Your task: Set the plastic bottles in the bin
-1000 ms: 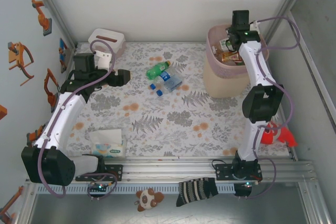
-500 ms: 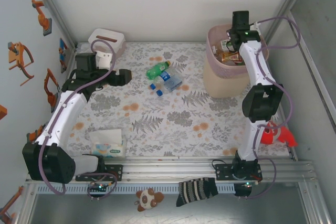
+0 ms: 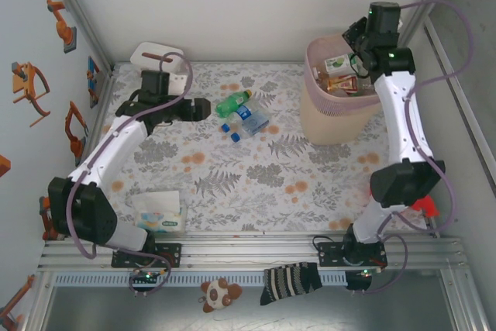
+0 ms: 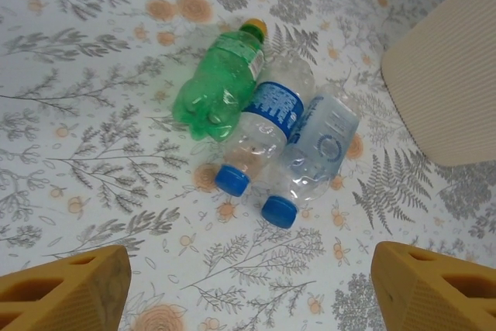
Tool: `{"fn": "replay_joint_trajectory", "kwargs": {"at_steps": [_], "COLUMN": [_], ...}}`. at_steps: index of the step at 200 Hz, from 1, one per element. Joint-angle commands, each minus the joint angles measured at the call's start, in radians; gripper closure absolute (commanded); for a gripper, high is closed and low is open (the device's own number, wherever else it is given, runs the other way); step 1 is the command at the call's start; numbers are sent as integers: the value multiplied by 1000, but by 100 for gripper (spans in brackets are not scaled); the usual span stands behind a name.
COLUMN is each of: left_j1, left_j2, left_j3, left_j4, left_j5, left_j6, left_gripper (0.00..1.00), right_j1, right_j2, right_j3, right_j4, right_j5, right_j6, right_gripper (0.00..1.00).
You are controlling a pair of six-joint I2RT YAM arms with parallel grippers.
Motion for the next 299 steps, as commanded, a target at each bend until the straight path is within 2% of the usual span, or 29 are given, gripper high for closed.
{"fn": "replay_joint_trajectory", "kwargs": {"at_steps": [1,36,106,140,174,250,299], "left_j1": [-52,-132,-264,-295,-312,-312,-312], "left_j2": [60,182,460,561,627,704,720], "left_j3": [76,165,357,422,451,457,451], "left_j4": [-81,-150,-284,-317,-326,-321,-307], "left_j5": [-34,-48,-200,-256,-257,-263,-262], "left_j6": [27,91,201,255,279,295,296], "left_gripper": [21,29,36,38,40,47,57], "right_j1": [-9,-9,-9,-9,-9,-9,-9], "right_j2": [-72,-222,-432,-454,-457,-457,-460], "right_j3": [-66,-221,-439,-464,-476,-487,-495], "right_j4": [-9,-6,-5,-13,-13,-13,-14], "right_j5": [-70,-41,43,38,23,5,-3], "right_j6": [-132,-192,-249,-258,-251,-235,-222], "right_gripper": [86,85,83,82,82,82,83]}}
